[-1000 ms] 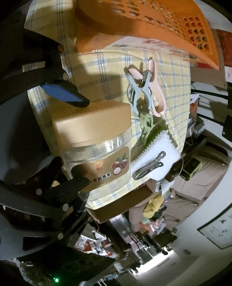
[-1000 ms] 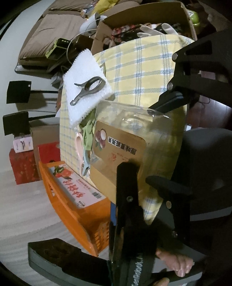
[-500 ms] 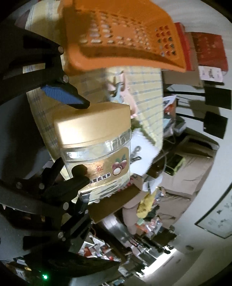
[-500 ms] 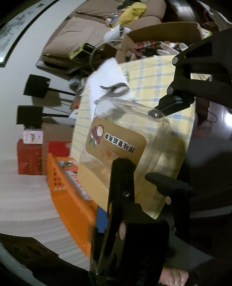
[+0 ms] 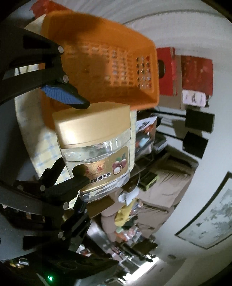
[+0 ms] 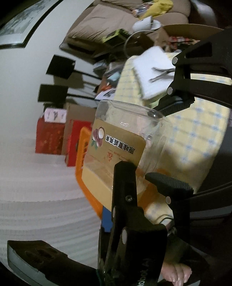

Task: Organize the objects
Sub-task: 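Carry the jar over the orange basket and release it inside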

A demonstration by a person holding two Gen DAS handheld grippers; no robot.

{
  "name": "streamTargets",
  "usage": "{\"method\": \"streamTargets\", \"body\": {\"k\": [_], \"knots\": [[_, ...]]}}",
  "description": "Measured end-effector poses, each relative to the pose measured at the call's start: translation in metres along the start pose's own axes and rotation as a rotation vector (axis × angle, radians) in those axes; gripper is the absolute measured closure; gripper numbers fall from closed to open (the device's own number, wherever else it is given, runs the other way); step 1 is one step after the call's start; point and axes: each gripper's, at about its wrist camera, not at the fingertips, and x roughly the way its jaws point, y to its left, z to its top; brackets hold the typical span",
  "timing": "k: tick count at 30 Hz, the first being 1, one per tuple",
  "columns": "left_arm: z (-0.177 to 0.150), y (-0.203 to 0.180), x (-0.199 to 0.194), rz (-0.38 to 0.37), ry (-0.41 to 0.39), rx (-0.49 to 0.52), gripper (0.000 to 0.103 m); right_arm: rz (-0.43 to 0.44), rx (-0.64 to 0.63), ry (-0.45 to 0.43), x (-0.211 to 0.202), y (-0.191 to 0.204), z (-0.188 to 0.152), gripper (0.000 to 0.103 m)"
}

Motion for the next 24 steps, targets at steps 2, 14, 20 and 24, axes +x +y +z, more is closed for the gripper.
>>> {"method": "streamTargets", "body": {"k": [2, 14, 20, 24], "knots": [[0.013, 0.017, -0.004, 0.016, -0.012, -0.009, 0.028, 0.014, -0.012, -0.002, 0.009, 0.007, 0.015, 0.039], [0.083, 0.107, 0.014, 0.091, -0.002, -0.056, 0.028, 0.126, -0.022, 0.034, 0.099, 0.033, 0.108, 0.039], [0.101, 0.138, 0.051, 0.118, 0.049, -0.061, 0.028, 0.163, 0.012, 0.106, 0.152, 0.025, 0.125, 0.039], [0.112, 0.16, 0.08, 0.113, 0.085, -0.077, 0.028, 0.159, 0.025, 0.161, 0.184, 0.019, 0.132, 0.039]]}}
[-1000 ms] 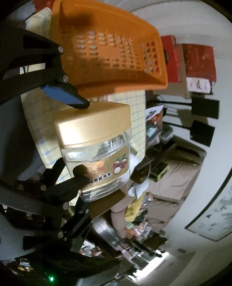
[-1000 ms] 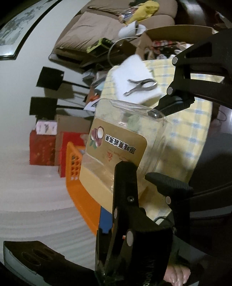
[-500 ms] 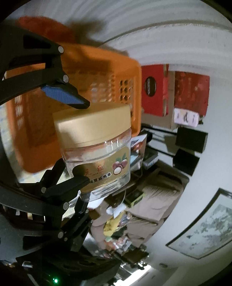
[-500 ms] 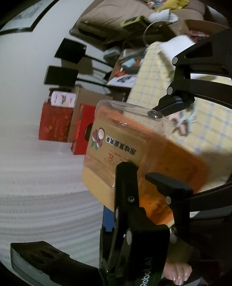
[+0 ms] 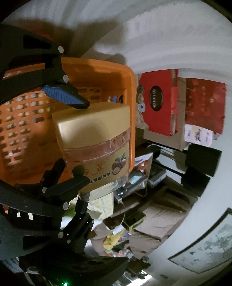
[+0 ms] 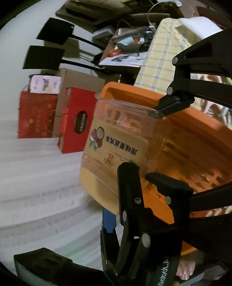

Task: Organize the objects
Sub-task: 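Carry the jar over the orange basket and release it inside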

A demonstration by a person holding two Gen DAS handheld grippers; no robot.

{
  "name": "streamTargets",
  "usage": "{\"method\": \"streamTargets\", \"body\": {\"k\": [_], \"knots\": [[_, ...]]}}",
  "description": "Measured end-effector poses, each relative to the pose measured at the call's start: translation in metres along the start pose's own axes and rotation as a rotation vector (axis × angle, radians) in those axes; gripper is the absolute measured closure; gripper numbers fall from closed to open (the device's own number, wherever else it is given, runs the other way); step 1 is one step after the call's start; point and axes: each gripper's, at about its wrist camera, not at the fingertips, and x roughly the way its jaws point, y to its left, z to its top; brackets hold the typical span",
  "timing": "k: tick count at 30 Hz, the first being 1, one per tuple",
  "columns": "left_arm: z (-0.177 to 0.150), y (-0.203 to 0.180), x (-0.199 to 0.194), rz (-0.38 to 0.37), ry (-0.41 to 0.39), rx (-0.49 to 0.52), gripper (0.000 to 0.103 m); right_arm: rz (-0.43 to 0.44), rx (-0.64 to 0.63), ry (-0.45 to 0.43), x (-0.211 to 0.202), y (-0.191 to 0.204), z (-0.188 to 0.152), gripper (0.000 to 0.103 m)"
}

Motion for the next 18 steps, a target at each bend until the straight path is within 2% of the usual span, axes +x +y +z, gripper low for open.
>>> {"method": "streamTargets", "body": {"k": [7, 13, 18], "knots": [[0.015, 0.027, 0.036, -0.003, 0.049, -0.045, 0.028, -0.015, -0.02, 0.104, 0.046, -0.008, 0.017, 0.039], [0.014, 0.043, 0.055, 0.025, 0.087, -0.079, 0.03, -0.039, -0.052, 0.181, 0.072, 0.0, 0.023, 0.04], [0.01, 0.044, 0.064, 0.054, 0.1, -0.076, 0.03, -0.116, -0.082, 0.226, 0.08, 0.01, 0.027, 0.04]]}}
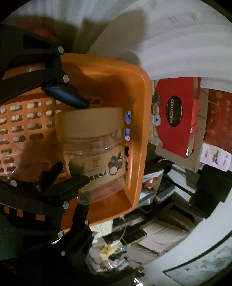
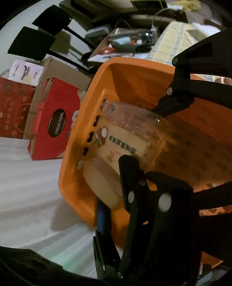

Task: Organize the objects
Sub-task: 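Carry the jar over the orange basket and release it inside, then move the right tool back to the white foam mesh sheet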

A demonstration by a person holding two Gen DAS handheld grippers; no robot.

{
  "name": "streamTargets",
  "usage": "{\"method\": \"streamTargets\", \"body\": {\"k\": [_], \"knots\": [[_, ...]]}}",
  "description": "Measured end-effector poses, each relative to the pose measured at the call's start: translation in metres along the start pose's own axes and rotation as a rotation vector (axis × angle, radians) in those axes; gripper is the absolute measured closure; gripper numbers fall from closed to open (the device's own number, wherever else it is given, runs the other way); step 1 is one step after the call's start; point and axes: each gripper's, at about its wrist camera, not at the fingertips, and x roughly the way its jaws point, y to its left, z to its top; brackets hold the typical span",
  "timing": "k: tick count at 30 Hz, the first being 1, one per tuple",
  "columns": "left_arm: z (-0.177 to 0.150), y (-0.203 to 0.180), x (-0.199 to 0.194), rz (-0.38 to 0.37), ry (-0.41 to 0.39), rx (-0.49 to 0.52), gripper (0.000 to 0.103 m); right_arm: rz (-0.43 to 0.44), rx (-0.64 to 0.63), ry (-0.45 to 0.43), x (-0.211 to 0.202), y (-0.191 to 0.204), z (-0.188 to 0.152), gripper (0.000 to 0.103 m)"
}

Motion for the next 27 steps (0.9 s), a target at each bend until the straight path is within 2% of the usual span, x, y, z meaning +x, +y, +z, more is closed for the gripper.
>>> {"method": "streamTargets", "body": {"k": [4, 8, 14, 19, 27], "knots": [[0.001, 0.001, -0.004, -0.002, 0.002, -0.027, 0.028, -0.012, -0.002, -0.004, -0.005, 0.003, -0.004, 0.04], [-0.001, -0.002, -0.023, -0.013, -0.032, -0.026, 0.027, 0.008, 0.032, -0.045, -0.028, -0.003, -0.014, 0.041], [-0.013, -0.019, -0.053, -0.044, -0.066, -0.004, 0.013, 0.003, 0.079, -0.119, -0.074, -0.019, -0.033, 0.033], [-0.035, -0.052, -0.081, -0.045, -0.102, 0.069, 0.012, -0.033, 0.129, -0.166, -0.116, -0.041, -0.065, 0.024], [-0.073, -0.122, -0.109, -0.105, -0.117, 0.202, 0.012, -0.124, 0.224, -0.182, -0.164, -0.09, -0.134, 0.024]]}}
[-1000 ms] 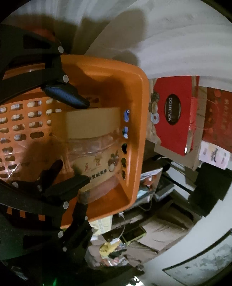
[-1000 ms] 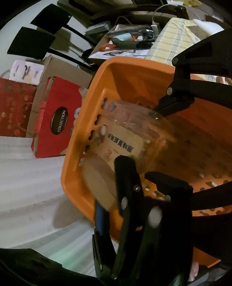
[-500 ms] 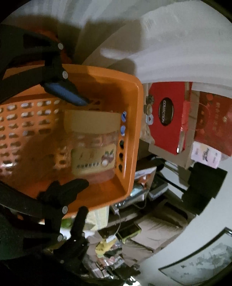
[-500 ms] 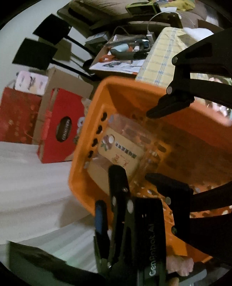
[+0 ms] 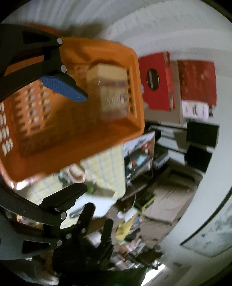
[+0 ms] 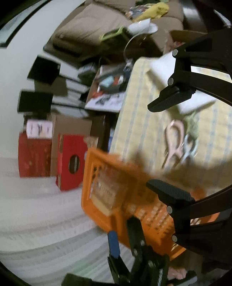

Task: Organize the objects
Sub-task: 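Move the right tool back to the white foam mesh sheet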

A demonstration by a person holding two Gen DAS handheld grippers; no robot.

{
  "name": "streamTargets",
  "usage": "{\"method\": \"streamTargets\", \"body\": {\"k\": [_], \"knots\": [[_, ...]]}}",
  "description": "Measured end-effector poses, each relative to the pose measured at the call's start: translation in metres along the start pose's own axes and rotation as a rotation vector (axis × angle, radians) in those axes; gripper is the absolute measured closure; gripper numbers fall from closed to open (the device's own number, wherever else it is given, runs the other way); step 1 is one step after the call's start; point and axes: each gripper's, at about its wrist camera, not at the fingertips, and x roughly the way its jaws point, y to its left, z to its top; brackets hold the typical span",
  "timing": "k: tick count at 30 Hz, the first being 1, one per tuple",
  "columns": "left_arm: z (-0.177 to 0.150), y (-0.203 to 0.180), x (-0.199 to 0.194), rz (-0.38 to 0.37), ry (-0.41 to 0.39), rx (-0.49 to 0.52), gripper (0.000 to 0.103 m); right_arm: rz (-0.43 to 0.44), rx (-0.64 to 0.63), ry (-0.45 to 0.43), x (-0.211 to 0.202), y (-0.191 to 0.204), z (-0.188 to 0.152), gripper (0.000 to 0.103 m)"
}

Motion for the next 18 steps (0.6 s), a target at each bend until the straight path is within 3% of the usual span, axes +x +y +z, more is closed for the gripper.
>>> {"method": "streamTargets", "body": {"k": [4, 9, 18], "knots": [[-0.008, -0.04, -0.003, -0.063, 0.005, 0.039, 0.012, -0.041, 0.066, 0.002, -0.015, -0.035, -0.026, 0.024], [-0.018, -0.085, 0.007, -0.09, 0.025, 0.102, 0.012, -0.073, 0.151, 0.016, -0.026, -0.075, -0.058, 0.024], [-0.02, -0.129, 0.039, -0.13, 0.075, 0.07, 0.012, -0.09, 0.218, 0.057, -0.01, -0.111, -0.1, 0.024]]}}
